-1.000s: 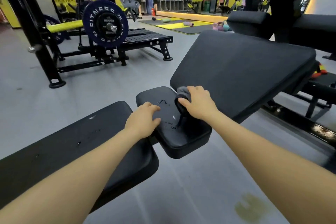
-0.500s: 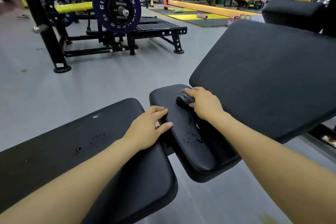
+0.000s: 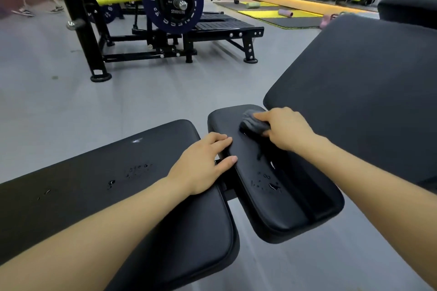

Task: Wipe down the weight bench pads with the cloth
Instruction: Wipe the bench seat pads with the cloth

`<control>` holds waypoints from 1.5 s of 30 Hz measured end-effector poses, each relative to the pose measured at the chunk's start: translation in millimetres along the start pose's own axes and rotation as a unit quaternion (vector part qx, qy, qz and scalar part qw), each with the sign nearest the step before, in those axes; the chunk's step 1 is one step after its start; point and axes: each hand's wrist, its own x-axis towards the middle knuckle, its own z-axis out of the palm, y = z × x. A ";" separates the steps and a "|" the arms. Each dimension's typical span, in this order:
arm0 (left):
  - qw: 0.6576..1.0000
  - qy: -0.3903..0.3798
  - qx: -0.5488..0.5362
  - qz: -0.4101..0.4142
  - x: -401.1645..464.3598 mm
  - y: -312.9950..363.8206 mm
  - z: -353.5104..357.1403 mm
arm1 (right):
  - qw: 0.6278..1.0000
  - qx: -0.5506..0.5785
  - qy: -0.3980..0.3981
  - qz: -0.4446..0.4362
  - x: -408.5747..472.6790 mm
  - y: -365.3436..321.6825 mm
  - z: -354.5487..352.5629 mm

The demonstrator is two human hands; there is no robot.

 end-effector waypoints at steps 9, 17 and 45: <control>1.000 0.006 -0.005 -0.004 0.5 -0.6 0.9 | 0.997 0.029 0.040 0.064 78.7 -8.2 9.1; 1.000 0.008 -0.004 -0.004 -0.1 -2.4 2.0 | 0.999 0.020 0.034 -0.028 11.3 2.1 6.7; 1.000 0.013 -0.005 -0.010 1.3 -1.0 1.4 | 0.998 0.027 0.058 -0.003 93.5 -22.9 28.3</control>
